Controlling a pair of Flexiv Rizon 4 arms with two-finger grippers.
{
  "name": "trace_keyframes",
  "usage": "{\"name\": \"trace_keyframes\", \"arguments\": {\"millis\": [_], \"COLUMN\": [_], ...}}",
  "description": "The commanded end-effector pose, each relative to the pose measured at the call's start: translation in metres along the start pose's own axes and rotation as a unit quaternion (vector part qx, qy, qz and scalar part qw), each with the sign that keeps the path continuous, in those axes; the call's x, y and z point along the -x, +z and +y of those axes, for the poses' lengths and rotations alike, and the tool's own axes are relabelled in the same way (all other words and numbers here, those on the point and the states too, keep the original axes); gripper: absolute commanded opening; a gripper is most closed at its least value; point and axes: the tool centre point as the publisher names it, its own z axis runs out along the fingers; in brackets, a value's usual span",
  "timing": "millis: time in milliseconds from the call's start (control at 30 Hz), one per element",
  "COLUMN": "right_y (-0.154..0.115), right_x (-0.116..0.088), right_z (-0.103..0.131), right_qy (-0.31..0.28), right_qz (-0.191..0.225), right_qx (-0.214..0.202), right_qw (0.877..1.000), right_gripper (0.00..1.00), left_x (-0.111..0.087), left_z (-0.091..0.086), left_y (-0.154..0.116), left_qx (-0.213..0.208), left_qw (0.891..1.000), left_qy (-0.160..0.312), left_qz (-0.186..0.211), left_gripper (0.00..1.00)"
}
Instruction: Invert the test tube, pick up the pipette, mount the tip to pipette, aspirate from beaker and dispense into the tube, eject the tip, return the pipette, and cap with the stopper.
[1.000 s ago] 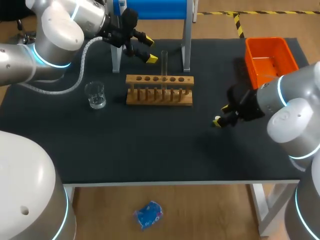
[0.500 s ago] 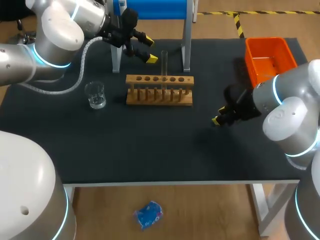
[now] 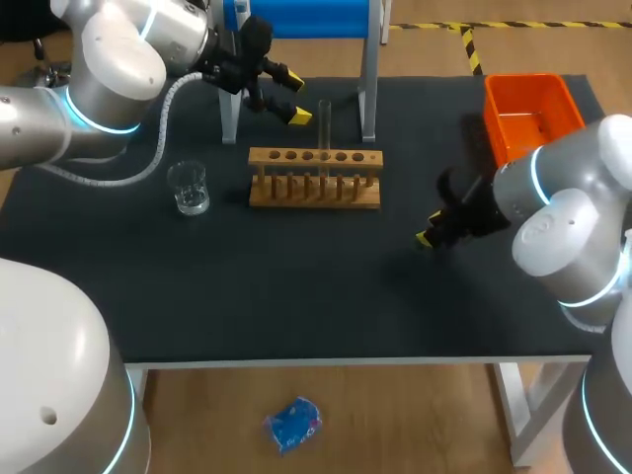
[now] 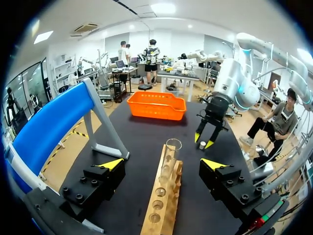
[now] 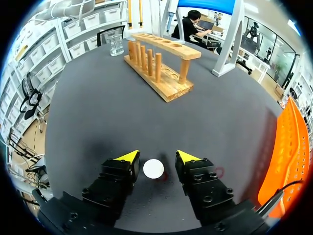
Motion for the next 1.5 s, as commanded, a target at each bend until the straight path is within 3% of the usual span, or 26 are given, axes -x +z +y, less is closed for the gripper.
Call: {"name": "trace_keyframes", "arguments": {"millis": [33,1033,1167,1300,1433,1500], "right_y": [-0.001,-0.0016,-0.0017,-0.0018,-0.0016,-0.0016], "right_x": [-0.0002,-0.0008,-0.0008,-0.0009,-0.0012,-0.0013], "right_z": [0.0017,-0.001,-0.001,-0.0013,-0.0021,-0.0023], "right_qy": [0.001,0.008,0.008,0.009,0.01,0.011], "right_qz": [0.0,0.0,0.0,0.0,0.0,0.0], "right_qx": [-0.006,-0.001,-0.002,-0.003,-0.004,-0.004], "right_qw": [1.0,1.0,1.0,1.0,1.0,1.0], "right_gripper": [0.44,0.36,0.2,0.15,0.01,0.0], "left_x": [0.0014,0.0014,0.0014,0.0014,0.0014,0.0014], "left_z": [-0.0007,-0.0007,-0.0007,-0.0007,-0.0007,-0.0007], "left_y": [-0.0007,-0.0007,-0.0007,-0.0007,-0.0007,-0.0007], "left_qx": [0.002,0.002,0.002,0.002,0.002,0.002], "left_qw": [1.0,1.0,1.0,1.0,1.0,1.0], "left_qy": [-0.001,-0.001,-0.001,-0.001,-0.001,-0.001], "left_qz": [0.003,0.003,0.003,0.003,0.003,0.003], "left_gripper": [1.0,1.0,1.0,1.0,1.0,1.0]}}
